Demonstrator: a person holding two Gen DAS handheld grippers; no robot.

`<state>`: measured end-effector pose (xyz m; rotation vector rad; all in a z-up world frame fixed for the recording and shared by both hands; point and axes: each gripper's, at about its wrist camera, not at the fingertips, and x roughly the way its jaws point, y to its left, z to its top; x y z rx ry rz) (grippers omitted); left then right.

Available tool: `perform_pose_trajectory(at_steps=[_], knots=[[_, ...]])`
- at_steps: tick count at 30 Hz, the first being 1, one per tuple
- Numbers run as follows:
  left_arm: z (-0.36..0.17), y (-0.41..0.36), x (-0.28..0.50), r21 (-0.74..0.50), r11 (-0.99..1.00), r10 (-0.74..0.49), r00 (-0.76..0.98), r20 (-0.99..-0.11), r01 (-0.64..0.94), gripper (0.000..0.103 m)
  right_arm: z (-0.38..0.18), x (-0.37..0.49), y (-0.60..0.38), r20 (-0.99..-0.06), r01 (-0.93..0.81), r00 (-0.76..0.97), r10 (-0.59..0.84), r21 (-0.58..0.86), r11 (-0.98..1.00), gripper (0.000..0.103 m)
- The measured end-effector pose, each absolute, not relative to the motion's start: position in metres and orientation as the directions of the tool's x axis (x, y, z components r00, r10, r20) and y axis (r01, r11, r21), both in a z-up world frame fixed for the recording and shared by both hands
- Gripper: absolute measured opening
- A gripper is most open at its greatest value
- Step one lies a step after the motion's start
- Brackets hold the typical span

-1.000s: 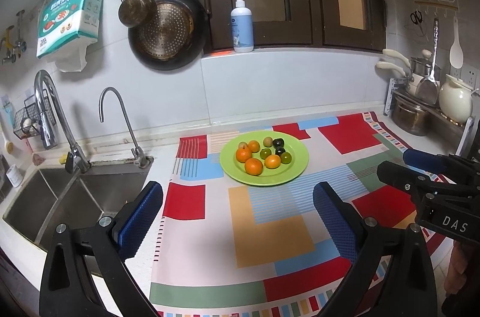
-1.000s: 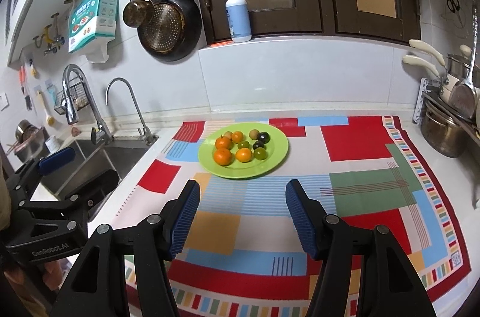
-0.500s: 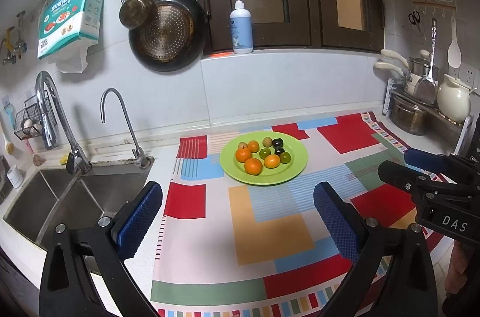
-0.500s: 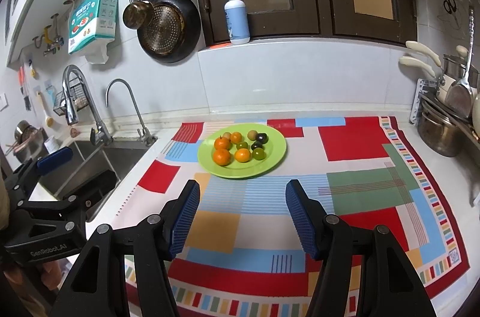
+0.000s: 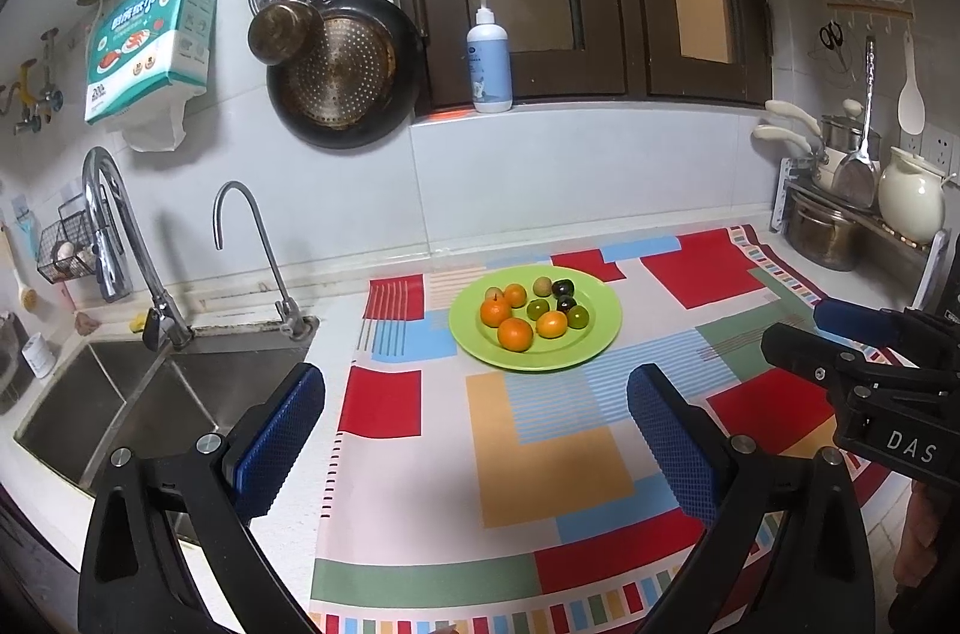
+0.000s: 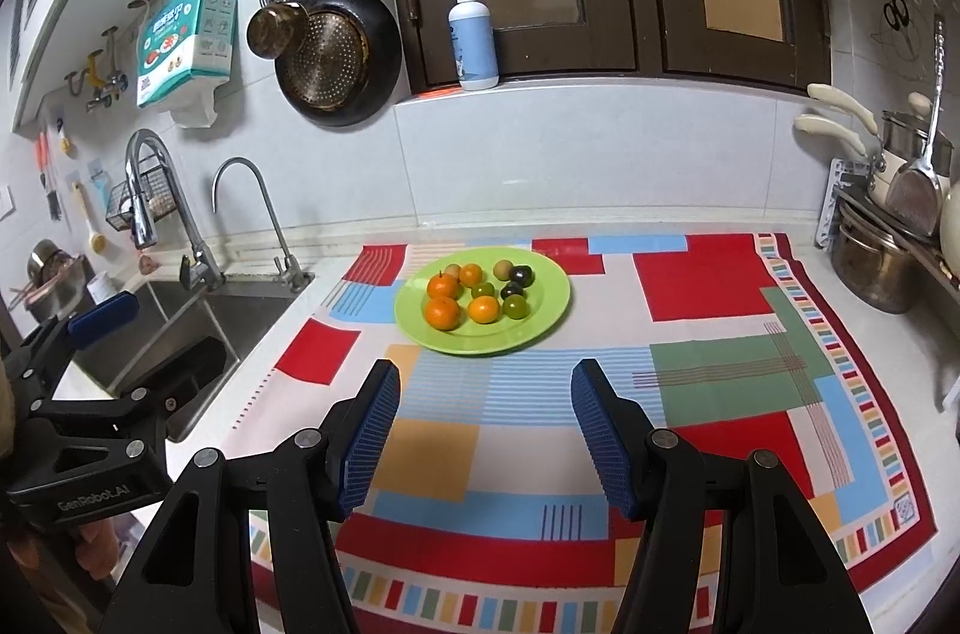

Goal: Organize fruits

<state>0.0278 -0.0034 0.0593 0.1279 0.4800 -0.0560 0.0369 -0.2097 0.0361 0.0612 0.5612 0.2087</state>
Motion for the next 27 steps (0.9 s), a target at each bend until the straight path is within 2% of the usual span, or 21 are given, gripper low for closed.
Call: perform_pose_trajectory(at_steps=[27], knots=[[0.0609, -0.0017, 0.0303, 0.107, 0.991, -0.022, 0.885, -0.464, 0.081, 0.103, 0.0361, 0.0366, -0.2074, -0.522, -0.180, 0.826, 0.214, 0.115, 0.977, 0.060]])
